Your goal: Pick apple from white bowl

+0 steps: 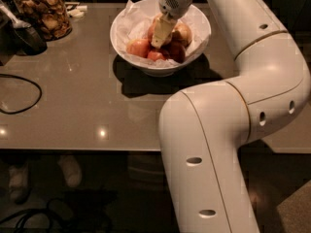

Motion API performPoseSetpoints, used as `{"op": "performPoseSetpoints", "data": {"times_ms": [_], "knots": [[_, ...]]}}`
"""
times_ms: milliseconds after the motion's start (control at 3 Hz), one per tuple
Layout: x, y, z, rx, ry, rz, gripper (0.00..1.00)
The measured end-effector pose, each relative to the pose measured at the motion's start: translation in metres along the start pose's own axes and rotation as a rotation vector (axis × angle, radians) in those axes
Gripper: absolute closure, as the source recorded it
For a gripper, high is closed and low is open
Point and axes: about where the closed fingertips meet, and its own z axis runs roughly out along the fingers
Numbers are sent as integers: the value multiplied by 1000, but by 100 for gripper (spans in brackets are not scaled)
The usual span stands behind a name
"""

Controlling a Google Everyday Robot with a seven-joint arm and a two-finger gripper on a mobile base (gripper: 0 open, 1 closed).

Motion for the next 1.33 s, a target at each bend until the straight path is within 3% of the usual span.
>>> {"op": "performPoseSetpoints", "data": {"times_ms": [333, 1000, 1333], "knots": [[0, 0, 0, 0, 0, 0, 100], [-24, 17, -78, 93, -135, -93, 100], [-26, 34, -106, 103, -178, -133, 100]]}}
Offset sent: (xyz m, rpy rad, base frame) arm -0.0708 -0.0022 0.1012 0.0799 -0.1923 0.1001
